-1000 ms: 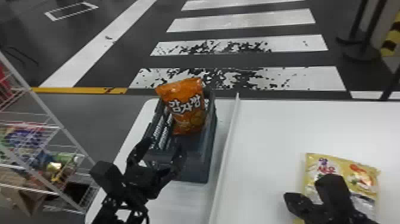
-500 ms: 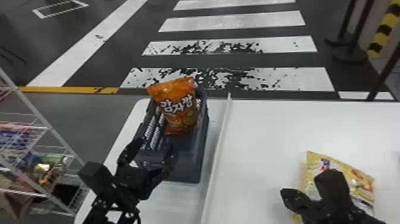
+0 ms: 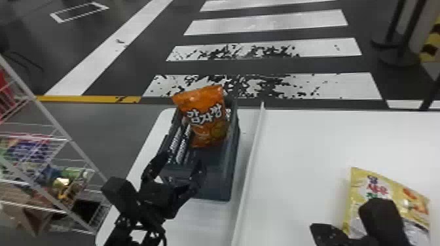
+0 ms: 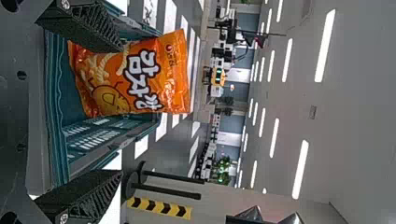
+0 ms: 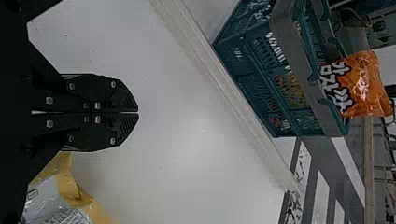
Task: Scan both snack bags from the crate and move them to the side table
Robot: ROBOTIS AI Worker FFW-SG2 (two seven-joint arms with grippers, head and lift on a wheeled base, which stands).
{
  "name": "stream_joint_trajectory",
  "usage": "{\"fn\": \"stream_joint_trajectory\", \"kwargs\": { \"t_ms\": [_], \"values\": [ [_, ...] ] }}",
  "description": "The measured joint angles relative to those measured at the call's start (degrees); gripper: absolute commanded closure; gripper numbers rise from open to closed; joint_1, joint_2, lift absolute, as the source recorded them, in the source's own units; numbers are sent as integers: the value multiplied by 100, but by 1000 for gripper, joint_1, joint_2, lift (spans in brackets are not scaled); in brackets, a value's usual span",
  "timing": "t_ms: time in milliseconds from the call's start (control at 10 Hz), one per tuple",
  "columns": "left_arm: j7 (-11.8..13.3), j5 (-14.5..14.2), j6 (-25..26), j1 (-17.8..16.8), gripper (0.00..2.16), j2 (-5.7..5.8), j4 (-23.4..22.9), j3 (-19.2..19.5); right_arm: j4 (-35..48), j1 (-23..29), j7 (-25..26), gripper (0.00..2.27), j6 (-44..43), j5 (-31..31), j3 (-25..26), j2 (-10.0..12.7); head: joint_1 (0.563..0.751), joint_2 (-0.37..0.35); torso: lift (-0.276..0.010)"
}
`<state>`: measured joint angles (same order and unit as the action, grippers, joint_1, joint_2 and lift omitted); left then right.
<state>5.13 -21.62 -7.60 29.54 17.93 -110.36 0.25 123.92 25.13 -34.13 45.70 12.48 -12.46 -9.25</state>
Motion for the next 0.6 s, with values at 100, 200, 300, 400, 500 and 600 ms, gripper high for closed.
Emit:
{"fn": "stream_joint_trajectory", "kwargs": {
  "t_ms": [100,200,300,400,500,600],
  "values": [
    [3,-10,0,-16,76,0,22,-4,258,190,-103,2189,164,81,-13,-25,695,262,-99],
    [5,-33,0,-27,76,0,41,-8,462,352,-143,2189,268,124,34,-43,695,261,-99],
    [6,-48,0,-34,76,0,49,-8,584,458,-179,2189,371,142,129,-49,695,257,-99],
    [6,-52,0,-35,76,0,55,-8,653,521,-223,2189,498,172,236,-50,695,243,-99],
    [6,-53,0,-36,76,0,64,-8,685,559,-261,2189,612,216,358,-50,695,227,-99],
    [6,-53,0,-36,76,0,70,-7,689,591,-263,2189,655,261,508,-50,695,203,-99]
  ]
}}
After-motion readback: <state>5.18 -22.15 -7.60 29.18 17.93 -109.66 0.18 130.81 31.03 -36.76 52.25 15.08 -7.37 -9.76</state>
